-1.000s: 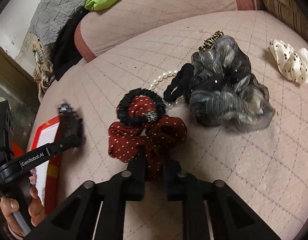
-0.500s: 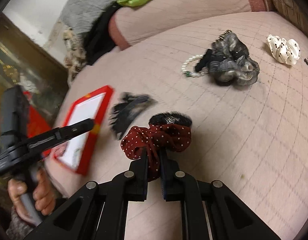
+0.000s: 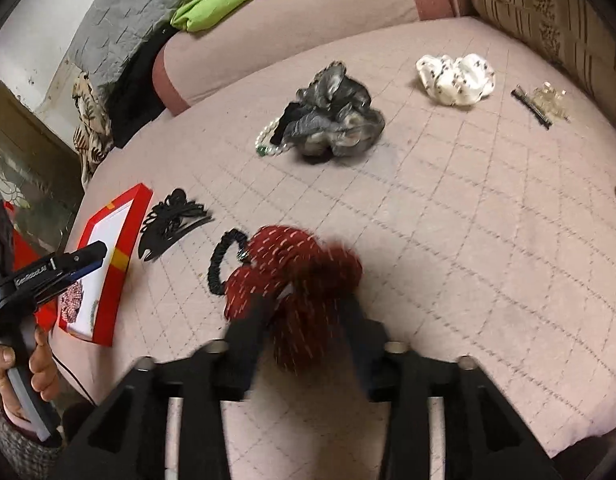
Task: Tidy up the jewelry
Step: 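Grasp the black claw clip with left gripper while right gripper grasps the red polka-dot scrunchie, then carry the clip and red scrunchie into the tray and open both grippers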
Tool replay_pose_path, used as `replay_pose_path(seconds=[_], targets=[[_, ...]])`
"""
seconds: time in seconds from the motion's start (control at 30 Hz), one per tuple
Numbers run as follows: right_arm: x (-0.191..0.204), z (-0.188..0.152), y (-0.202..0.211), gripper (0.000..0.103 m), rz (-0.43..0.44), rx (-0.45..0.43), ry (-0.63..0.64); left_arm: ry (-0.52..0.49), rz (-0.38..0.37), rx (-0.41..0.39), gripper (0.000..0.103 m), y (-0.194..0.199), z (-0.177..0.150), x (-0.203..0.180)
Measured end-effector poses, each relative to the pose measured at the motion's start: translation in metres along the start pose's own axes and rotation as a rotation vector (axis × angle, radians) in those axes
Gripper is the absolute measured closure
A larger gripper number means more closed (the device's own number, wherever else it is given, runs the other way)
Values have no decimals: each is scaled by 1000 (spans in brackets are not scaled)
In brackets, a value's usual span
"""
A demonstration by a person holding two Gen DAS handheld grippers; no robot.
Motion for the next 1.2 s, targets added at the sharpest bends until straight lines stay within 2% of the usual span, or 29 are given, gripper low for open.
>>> replay_pose_path(seconds=[0.07, 0.17, 0.4, 0.5, 0.6, 0.63, 0.67, 0.7, 0.73, 0.83, 1.03, 1.2], targets=[[-2, 2, -3, 46, 19, 4, -1, -9, 6, 7, 58, -8, 4, 2], [2, 3, -11, 40, 11, 6, 10, -22, 13, 17, 57, -24, 13, 6], [5, 3, -27, 40, 7, 18, 14, -118, -34, 52, 39, -60, 23, -4], [5, 3, -28, 40, 8, 13, 17, -190, -47, 100, 39, -74, 17, -18], [7, 3, -28, 40, 4, 5, 31, -276, -26, 144, 38, -85, 7, -32], [8, 2, -28, 40, -2, 1, 39, -296, -16, 152, 40, -87, 5, -34], [8, 2, -28, 52, -9, -5, 43, -310, -1, 159, 44, -89, 2, -36], [8, 2, -28, 63, -12, -3, 43, -319, 22, 165, 65, -90, 0, -36], [7, 2, -28, 83, -7, 6, 38, -310, 33, 176, 79, -91, -2, -35], [2, 3, -22, 91, 9, 0, 9, -266, 46, 159, 80, -85, -1, -30], [7, 7, 6, 92, 26, -51, 10, -226, 49, 93, 80, -49, -1, -27], [34, 18, 37, 93, 54, -105, 65, -194, 39, 25, 80, -2, 6, -17]])
Point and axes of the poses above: each gripper's, at about its wrist camera, not at the fingertips, and y roughly against the way its jaws point, x to its left, z to its top, the point moved 6 cm from there along -y, roughly the way its jaws point, and after that the axes turned 14 degrees about -z, right-handed, at the moved point
